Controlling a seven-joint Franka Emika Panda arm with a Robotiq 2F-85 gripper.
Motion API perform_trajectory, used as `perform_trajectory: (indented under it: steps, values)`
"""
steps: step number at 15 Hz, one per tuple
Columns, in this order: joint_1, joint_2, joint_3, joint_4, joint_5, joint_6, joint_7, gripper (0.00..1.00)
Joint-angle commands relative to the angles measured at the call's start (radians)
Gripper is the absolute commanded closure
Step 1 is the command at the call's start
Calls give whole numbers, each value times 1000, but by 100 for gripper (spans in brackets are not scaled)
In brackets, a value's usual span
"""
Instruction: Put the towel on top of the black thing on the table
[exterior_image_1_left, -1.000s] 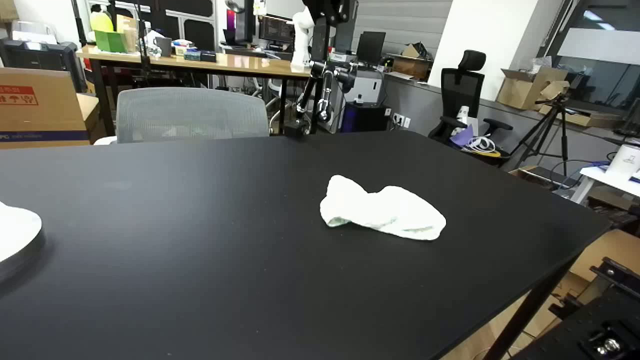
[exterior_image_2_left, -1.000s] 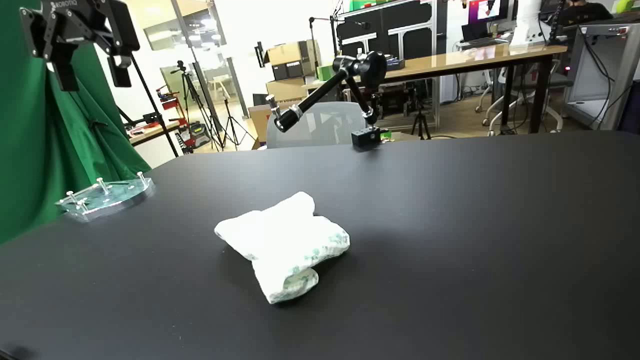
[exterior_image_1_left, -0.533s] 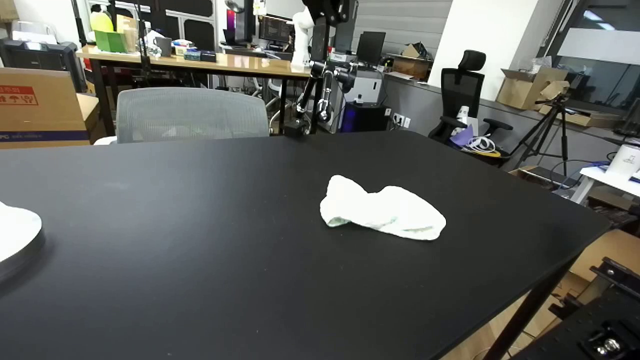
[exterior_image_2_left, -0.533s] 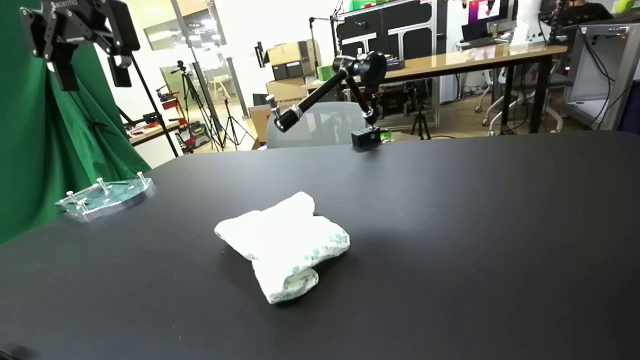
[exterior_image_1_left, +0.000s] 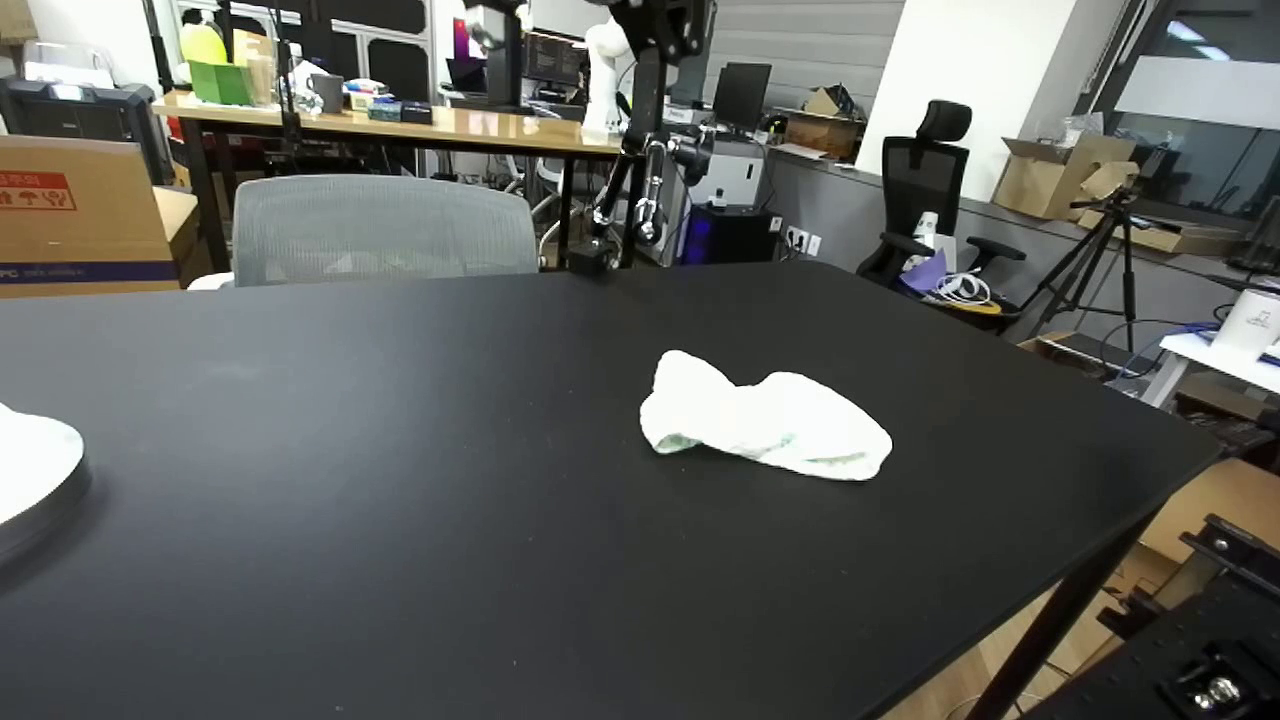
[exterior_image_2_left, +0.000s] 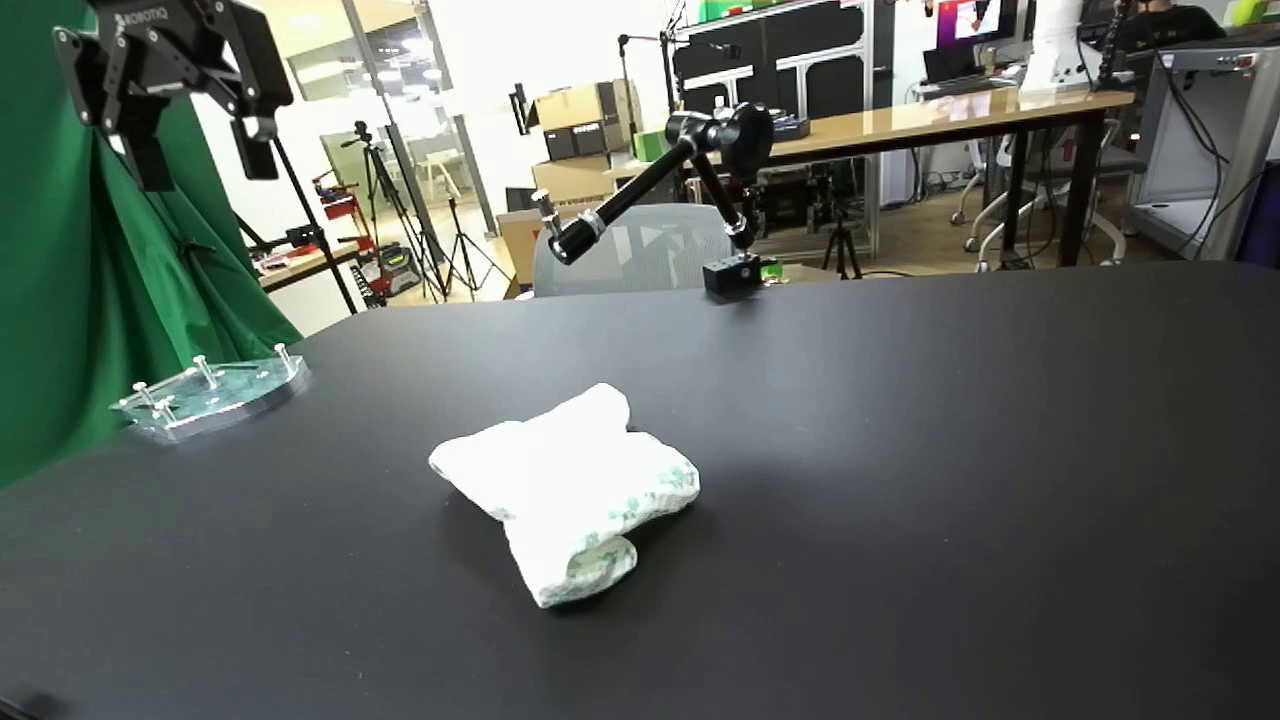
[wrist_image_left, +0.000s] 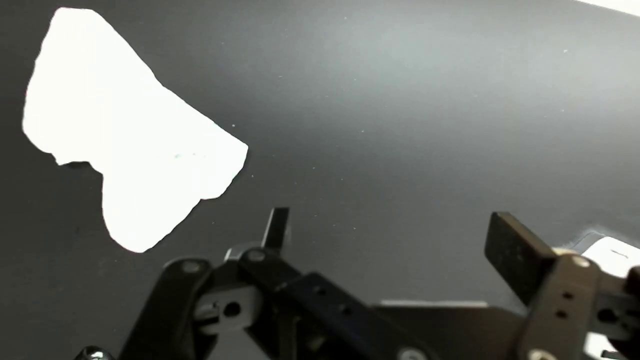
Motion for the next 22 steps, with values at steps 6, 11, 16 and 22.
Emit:
perform_trajectory:
  steps: [6, 11, 16, 22]
  values:
    - [-53, 64, -19, -153, -326, 296, 215, 0]
    - [-85, 151, -69, -224, -443, 443, 333, 0]
    - [-93, 238, -119, -251, -375, 566, 303, 0]
    - [-89, 294, -125, -254, -242, 625, 260, 0]
